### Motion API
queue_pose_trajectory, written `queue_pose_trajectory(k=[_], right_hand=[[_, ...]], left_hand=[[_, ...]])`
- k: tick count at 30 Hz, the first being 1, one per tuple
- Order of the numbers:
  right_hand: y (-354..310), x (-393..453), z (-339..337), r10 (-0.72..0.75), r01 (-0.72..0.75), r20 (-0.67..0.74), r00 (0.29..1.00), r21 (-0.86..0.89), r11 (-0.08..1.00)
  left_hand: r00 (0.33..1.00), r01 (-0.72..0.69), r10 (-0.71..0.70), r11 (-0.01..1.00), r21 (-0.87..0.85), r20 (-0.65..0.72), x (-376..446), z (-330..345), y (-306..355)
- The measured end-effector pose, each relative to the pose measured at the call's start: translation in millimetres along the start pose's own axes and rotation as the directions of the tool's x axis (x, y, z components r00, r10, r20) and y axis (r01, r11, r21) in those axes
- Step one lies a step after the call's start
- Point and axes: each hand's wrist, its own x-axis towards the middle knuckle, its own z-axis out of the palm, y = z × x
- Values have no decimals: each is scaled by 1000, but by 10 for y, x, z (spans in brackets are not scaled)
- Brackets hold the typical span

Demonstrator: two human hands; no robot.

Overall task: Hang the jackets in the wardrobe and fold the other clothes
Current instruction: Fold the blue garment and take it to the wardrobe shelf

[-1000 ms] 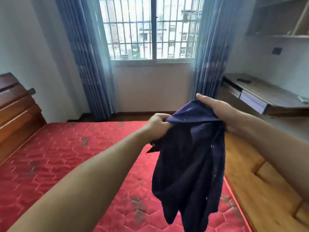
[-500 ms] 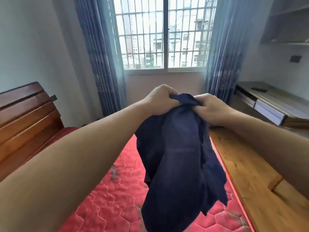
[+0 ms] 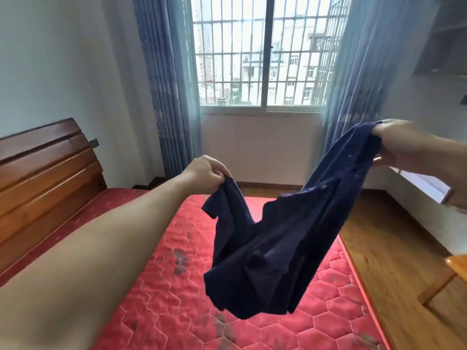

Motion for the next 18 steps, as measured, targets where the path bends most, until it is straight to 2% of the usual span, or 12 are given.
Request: queue_pose_trajectory(k=[2,4,6,8,9,10,12,13,15,18], right_hand=[[20,0,94,49,-46,-51,997,69,997],[-58,2,287,61,-52,-81,995,109,993],[-189,28,491,71,-66,-24,997,164,984],[-316,41,634,79,-78,7,997,217,973],[-361,43,669,61,-60,3,998,242,968],[-384,45,672,41,-38,-5,999,270,962],[-408,69,597,32,-14,-49,998,319,948],[-393,81,524,36,-6,-88,996,317,948],[-292,107,350,41,12,-174,984,296,955],[-89,168,173,74,23,-336,939,277,961]], left_hand=[[996,-3,-7,994,110,89,33,31,35],[953,-26,-13,992,123,304,-5,146,172],[843,-45,41,999,-6,536,-69,369,374],[751,-126,160,987,-100,641,-150,661,570],[756,-170,226,974,-148,615,-153,833,614],[796,-193,270,961,-196,541,-171,976,649],[909,-139,239,946,-293,342,-150,1130,631],[936,-73,187,932,-355,299,-121,1136,583],[931,52,111,903,-426,349,-78,1041,475],[906,70,127,896,-439,404,-22,805,376]])
